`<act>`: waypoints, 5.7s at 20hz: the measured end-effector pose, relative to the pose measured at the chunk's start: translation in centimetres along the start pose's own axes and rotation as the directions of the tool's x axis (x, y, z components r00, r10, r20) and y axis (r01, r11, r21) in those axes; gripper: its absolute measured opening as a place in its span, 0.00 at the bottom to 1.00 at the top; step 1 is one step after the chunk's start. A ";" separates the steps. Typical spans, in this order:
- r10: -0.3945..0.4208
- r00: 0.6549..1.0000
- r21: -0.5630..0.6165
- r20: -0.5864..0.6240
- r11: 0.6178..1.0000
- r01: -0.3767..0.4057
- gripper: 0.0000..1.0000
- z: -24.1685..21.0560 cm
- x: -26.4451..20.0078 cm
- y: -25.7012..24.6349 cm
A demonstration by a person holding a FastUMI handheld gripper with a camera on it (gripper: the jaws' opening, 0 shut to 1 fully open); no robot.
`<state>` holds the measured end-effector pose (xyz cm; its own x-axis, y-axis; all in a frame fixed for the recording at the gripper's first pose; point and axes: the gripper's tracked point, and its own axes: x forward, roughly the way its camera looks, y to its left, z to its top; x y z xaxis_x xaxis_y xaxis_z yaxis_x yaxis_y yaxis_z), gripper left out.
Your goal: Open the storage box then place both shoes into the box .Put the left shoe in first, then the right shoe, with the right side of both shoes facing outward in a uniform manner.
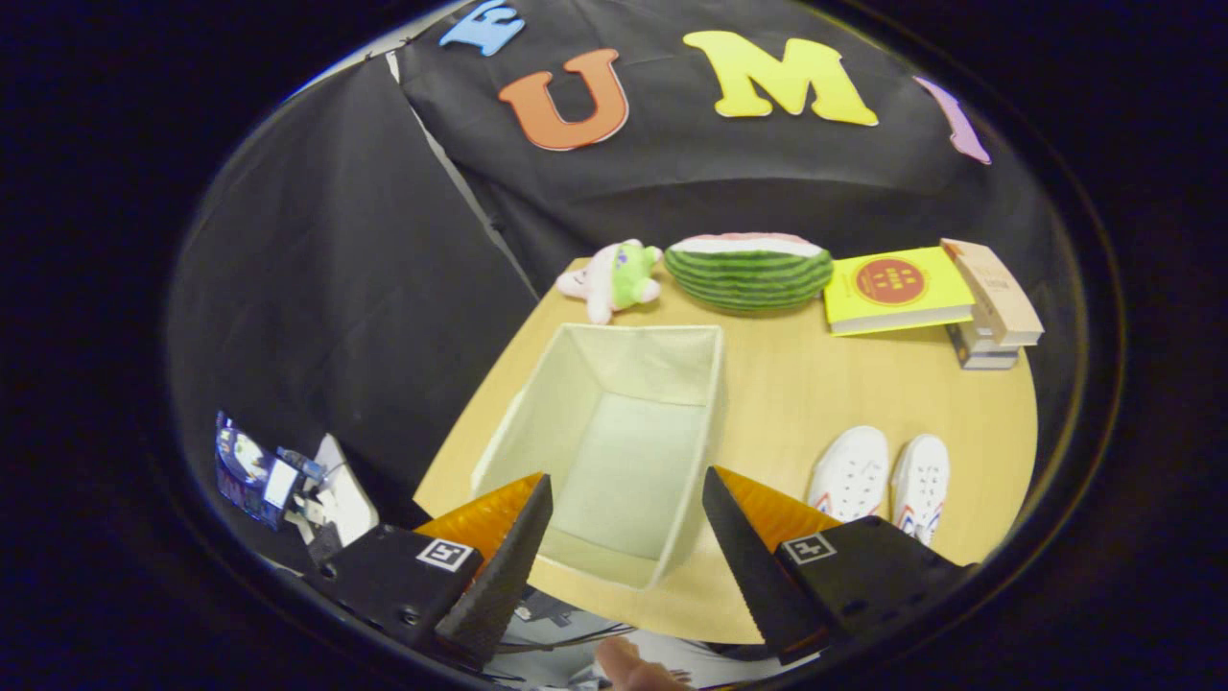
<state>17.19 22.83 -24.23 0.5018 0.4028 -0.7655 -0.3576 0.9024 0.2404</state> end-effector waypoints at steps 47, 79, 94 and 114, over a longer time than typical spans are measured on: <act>0.101 0.988 0.393 -0.112 0.918 -0.049 0.06 -6.7 0.7 -14.6; 0.084 0.996 0.184 0.026 0.979 -0.088 0.07 -2.6 11.7 9.0; -0.156 0.964 -0.006 0.216 0.987 0.161 1.00 -1.2 -3.1 -2.1; -0.456 0.866 0.184 -0.208 0.851 0.492 1.00 -14.6 -3.0 -32.3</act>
<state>15.75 -9.78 -38.35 0.4334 -0.0943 -0.8962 0.0871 0.9942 -0.0624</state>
